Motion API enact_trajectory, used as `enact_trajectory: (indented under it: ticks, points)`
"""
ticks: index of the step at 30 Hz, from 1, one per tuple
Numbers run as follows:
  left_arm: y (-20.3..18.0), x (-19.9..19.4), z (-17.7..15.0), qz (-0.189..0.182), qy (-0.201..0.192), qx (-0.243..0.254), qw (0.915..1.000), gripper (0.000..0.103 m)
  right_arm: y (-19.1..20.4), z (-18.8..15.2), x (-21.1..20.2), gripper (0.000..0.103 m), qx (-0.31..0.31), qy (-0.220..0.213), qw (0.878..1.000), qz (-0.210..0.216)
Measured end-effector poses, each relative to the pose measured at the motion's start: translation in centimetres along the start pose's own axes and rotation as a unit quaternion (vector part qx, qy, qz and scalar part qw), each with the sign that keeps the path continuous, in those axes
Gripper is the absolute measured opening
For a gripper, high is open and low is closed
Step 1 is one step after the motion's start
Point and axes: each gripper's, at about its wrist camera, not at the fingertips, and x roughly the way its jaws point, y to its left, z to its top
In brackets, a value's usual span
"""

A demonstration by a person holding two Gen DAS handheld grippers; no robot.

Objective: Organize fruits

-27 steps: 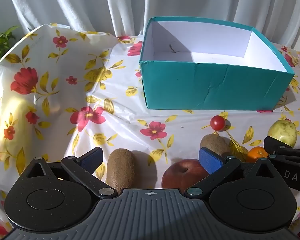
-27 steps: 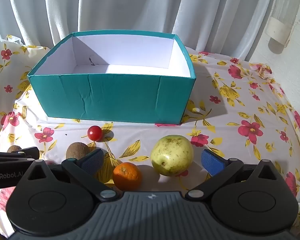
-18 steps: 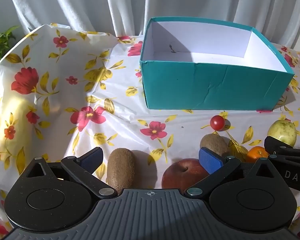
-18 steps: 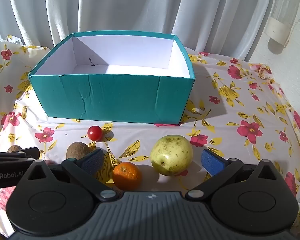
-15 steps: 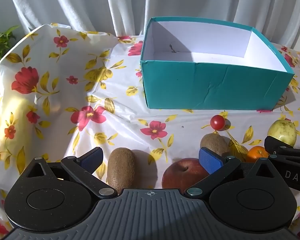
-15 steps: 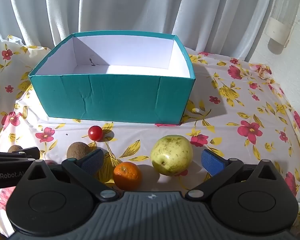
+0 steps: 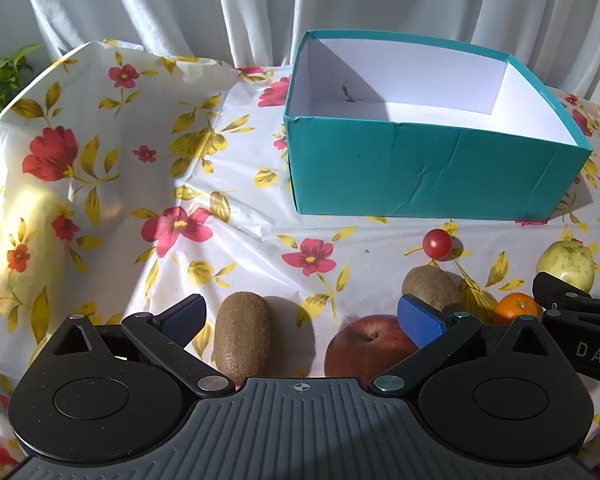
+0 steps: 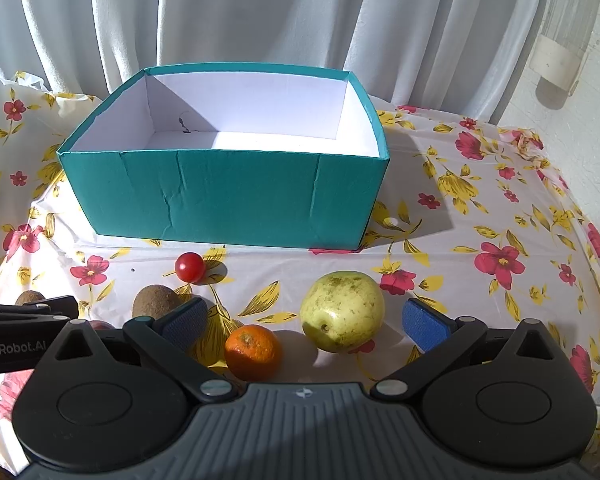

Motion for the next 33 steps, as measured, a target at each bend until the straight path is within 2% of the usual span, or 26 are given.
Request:
enact_trajectory:
  ticks: [33]
  points:
    - [-0.48, 0.73, 0.54, -0.012, 0.006, 0.001, 0.9999, 0.103, -0.41, 0.17, 0.75, 0.103, 0.004, 0.005, 1.000, -0.003]
